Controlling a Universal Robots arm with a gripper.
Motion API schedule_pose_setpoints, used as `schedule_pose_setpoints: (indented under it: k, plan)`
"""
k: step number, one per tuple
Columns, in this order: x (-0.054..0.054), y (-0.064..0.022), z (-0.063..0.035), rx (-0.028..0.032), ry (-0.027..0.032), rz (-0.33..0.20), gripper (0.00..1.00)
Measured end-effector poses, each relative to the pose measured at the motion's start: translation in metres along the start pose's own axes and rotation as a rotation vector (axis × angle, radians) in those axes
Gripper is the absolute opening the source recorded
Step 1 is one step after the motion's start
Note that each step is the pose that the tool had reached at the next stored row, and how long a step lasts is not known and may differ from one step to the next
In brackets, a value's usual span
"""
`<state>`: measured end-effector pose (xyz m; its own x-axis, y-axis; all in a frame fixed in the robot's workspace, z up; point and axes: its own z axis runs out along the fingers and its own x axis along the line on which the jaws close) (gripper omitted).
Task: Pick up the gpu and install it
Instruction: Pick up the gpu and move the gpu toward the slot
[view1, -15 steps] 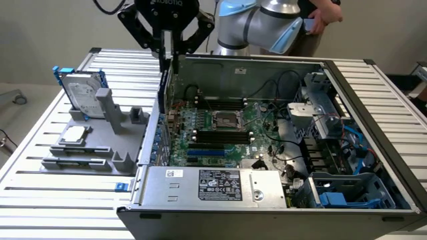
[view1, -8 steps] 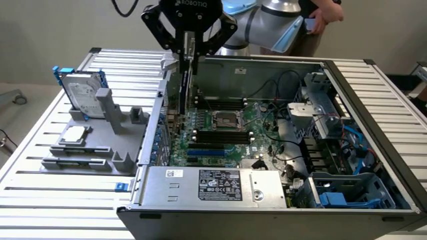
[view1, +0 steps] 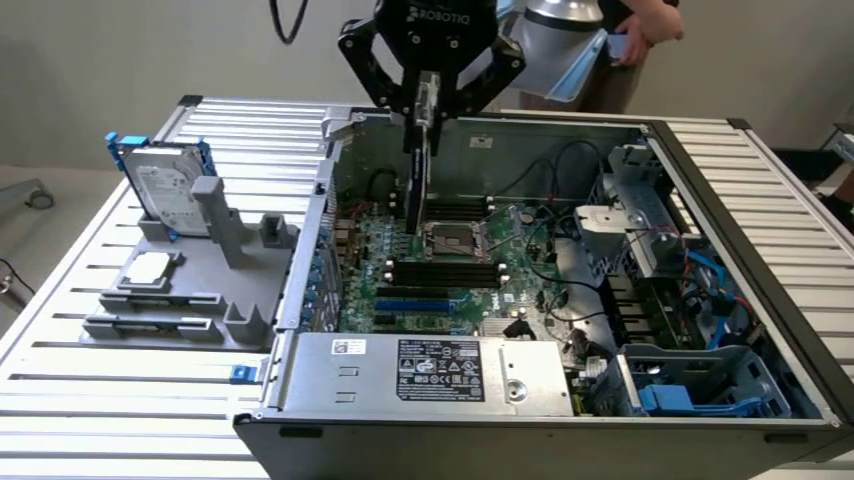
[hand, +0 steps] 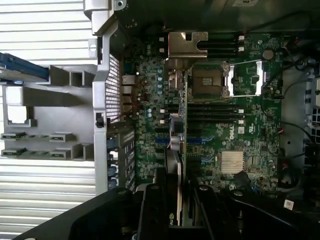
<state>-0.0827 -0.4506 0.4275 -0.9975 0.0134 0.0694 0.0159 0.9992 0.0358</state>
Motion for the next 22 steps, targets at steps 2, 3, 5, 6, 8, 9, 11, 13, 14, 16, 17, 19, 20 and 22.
schedule_pose_setpoints:
  k: [2, 3, 5, 6, 8, 9, 11, 13, 14, 16, 17, 19, 20, 22]
  plan:
    - [-0.009, 0.0000, 0.0026, 0.0000, 0.0000, 0.000, 0.26]
    - [-0.014, 0.0002, 0.0039, 0.0001, 0.0000, 0.000, 0.26]
    - [-0.023, 0.0010, 0.0068, 0.0004, 0.0000, 0.000, 0.26]
    - [-0.027, 0.0018, 0.0084, 0.0003, 0.0001, 0.000, 0.26]
    - [-0.031, 0.0050, 0.0120, 0.0002, 0.0000, 0.000, 0.26]
    - [-0.032, 0.0066, 0.0137, 0.0003, 0.0000, 0.000, 0.26]
    - [-0.033, 0.0100, 0.0170, 0.0003, 0.0000, -0.001, 0.26]
    - [-0.033, 0.0130, 0.0200, 0.0003, 0.0000, -0.003, 0.26]
    - [-0.033, 0.0137, 0.0209, 0.0007, 0.0002, -0.006, 0.26]
    - [-0.034, 0.0141, 0.0222, 0.0007, 0.0004, -0.015, 0.26]
    - [-0.034, 0.0141, 0.0224, 0.0007, 0.0006, -0.021, 0.26]
    - [-0.035, 0.0141, 0.0224, 0.0012, 0.0012, -0.025, 0.26]
    - [-0.035, 0.0141, 0.0224, 0.0013, 0.0014, -0.025, 0.26]
    - [-0.035, 0.0141, 0.0224, 0.0012, 0.0014, -0.026, 0.26]
